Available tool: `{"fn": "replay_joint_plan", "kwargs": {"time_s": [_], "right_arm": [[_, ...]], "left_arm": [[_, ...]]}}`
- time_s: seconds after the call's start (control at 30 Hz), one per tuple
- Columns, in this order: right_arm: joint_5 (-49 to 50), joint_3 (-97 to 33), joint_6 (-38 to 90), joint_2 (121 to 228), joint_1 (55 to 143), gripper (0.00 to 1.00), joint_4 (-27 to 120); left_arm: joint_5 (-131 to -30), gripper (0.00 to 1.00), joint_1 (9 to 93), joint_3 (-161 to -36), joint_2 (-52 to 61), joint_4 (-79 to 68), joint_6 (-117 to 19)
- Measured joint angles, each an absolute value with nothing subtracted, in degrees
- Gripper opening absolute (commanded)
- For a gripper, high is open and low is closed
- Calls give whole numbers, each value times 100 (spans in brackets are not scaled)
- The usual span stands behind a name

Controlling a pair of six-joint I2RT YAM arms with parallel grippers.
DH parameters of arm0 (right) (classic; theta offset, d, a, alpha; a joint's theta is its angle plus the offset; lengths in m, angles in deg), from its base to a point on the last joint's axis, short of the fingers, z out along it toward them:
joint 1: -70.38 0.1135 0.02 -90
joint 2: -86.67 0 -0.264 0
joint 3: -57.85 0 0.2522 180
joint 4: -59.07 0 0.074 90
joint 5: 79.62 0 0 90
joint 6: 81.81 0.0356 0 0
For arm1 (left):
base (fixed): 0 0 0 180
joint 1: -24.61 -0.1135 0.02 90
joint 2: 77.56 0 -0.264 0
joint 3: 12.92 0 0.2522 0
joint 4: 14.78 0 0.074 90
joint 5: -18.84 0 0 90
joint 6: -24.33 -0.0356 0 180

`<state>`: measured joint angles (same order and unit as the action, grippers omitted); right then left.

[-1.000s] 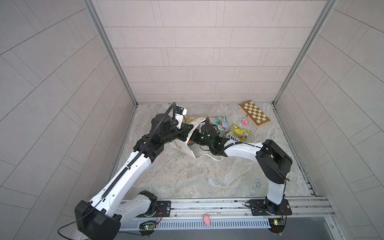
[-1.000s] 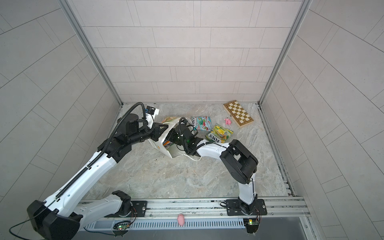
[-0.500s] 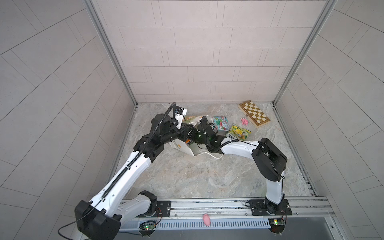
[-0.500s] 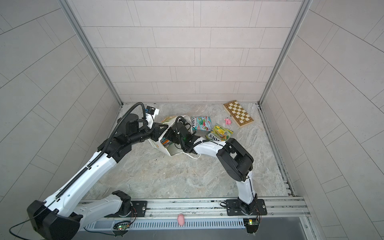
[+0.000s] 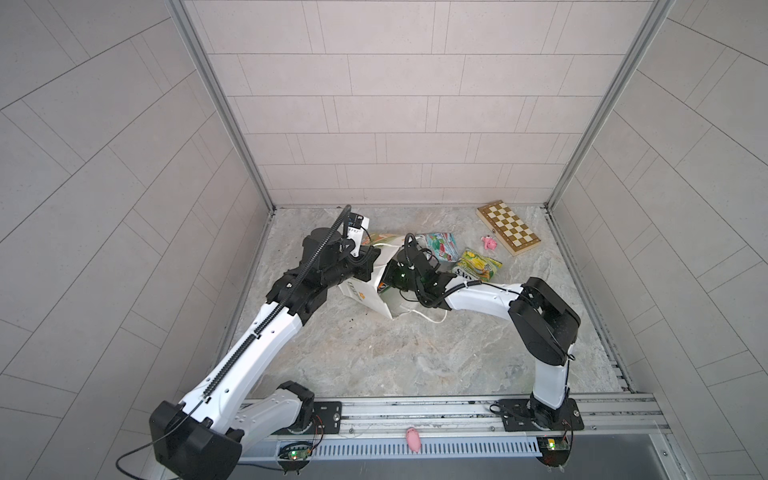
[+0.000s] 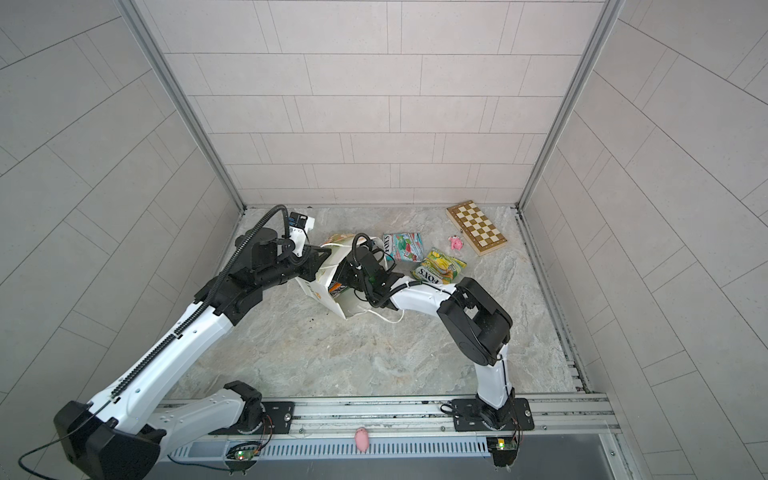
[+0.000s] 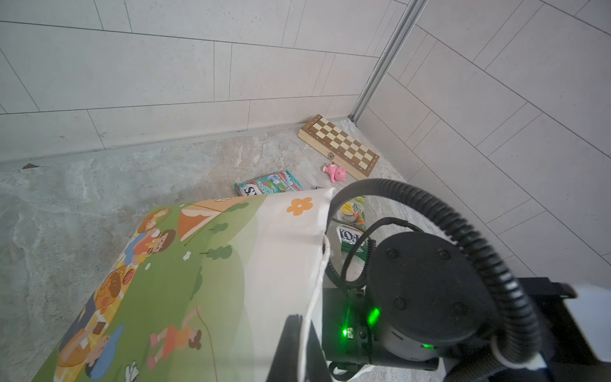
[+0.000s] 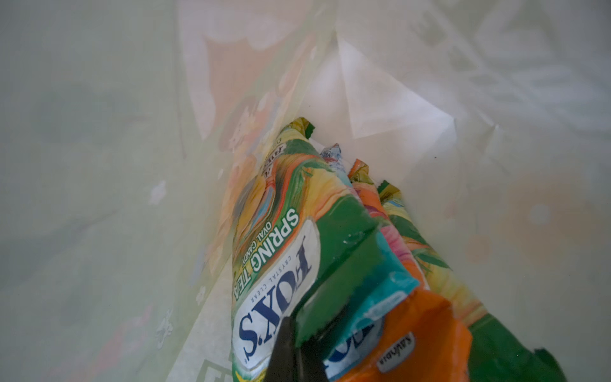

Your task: Take the snacks out of the paper bag

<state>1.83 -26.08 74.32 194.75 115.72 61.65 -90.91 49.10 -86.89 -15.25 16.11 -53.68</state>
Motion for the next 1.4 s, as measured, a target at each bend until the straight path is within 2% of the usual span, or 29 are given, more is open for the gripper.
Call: {"fn": "replay_joint_plan", "kwargs": {"time_s": [0.83, 1.4], "right_arm": [[117, -1889, 6420, 17634, 11428, 0, 5487], [-912, -1662, 5356, 16487, 11246, 0, 4460]], "left_arm": [[-8586, 0, 4899, -8724, -1433, 1821, -5278], [-8208, 0, 4899, -8754, -1331, 1902, -4918]]}}
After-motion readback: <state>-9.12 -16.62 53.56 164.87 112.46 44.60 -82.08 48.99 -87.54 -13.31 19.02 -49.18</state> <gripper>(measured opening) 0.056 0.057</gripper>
